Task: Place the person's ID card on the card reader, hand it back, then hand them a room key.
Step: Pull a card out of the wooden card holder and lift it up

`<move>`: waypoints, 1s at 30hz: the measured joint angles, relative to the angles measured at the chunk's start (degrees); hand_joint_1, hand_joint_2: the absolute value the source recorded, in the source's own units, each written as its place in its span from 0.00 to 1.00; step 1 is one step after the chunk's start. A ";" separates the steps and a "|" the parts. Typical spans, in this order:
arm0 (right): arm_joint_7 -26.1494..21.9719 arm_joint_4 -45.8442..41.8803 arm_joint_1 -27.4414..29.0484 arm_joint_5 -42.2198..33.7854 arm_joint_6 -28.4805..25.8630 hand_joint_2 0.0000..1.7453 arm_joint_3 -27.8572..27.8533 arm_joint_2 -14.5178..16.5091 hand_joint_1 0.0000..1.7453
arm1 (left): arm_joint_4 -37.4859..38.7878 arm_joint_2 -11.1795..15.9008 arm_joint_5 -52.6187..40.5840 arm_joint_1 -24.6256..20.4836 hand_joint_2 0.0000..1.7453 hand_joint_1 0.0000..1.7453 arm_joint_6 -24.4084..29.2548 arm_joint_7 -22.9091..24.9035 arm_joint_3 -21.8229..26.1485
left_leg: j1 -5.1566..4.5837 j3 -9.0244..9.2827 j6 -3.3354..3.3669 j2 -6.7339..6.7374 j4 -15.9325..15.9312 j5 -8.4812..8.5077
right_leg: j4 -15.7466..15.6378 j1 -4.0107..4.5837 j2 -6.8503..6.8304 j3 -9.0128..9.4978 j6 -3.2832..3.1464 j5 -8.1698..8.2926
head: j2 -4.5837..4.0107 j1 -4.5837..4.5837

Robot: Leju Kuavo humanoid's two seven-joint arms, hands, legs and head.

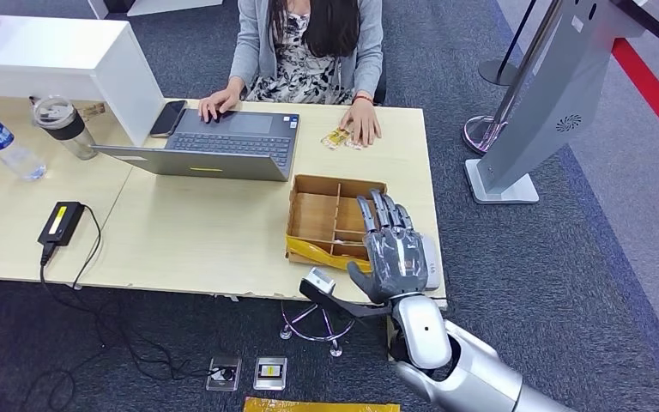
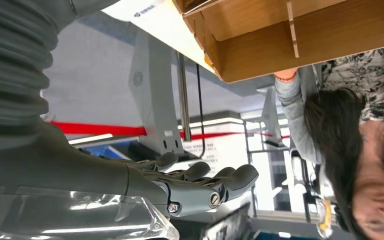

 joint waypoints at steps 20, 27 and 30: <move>-0.86 3.43 1.51 2.82 4.99 1.00 -0.12 4.45 0.00 | 0.00 -0.08 0.47 0.08 0.00 0.00 -0.39 -0.59 0.38 | 0.00 0.00 0.00 0.00 0.00 0.00 | 0.00 0.00 0.00 0.00 0.00 0.00 | 0.00 0.00; -1.07 5.29 1.00 2.55 5.93 1.00 -0.71 5.84 0.00 | 0.00 -0.05 0.41 0.12 0.00 0.00 -0.70 -0.59 0.38 | 0.00 0.00 0.00 0.00 0.00 0.00 | 0.00 0.00 0.00 0.01 0.00 0.00 | 0.00 0.01; -1.09 6.21 0.41 2.08 6.44 1.00 -0.93 6.36 0.00 | 0.00 -0.05 0.27 0.12 0.00 0.00 -0.90 -0.59 0.38 | 0.00 0.00 0.00 0.00 0.00 0.00 | 0.00 0.00 0.00 0.01 0.00 0.00 | 0.00 0.00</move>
